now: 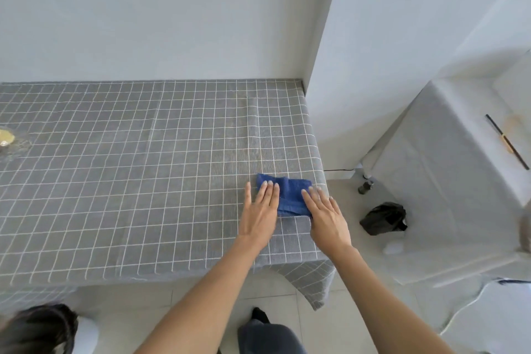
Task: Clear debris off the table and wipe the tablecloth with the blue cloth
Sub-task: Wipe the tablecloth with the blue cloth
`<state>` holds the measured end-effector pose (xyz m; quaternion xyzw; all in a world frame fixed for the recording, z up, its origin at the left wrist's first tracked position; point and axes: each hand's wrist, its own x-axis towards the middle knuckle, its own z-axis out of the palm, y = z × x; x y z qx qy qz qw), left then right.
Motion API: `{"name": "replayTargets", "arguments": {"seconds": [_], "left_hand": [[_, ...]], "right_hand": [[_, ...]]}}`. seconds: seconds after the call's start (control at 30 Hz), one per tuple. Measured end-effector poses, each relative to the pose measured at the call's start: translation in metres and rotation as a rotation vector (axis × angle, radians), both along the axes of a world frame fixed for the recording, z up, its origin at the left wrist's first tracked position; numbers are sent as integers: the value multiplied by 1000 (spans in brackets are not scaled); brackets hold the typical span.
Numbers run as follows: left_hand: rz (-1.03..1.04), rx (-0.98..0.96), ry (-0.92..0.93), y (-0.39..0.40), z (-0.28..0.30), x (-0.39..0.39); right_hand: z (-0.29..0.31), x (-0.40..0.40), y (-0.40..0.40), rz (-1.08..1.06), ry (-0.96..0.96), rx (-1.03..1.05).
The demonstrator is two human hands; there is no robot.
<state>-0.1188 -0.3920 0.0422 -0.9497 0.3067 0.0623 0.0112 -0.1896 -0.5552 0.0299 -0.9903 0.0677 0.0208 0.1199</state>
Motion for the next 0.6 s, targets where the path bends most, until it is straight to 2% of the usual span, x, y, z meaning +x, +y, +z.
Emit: {"name": "replayTargets", "arguments": {"seconds": [0.17,0.47,0.6], "left_hand": [[16,36,106,16,-24,-40],[55,42,187,17,-24,-58],[5,28,240,29,-26,-60]], "right_hand": [[-24,-36,13,8,61,30],[-27,-54,16,-4,126,34],[-27,-61,20,-16,167,81]]}}
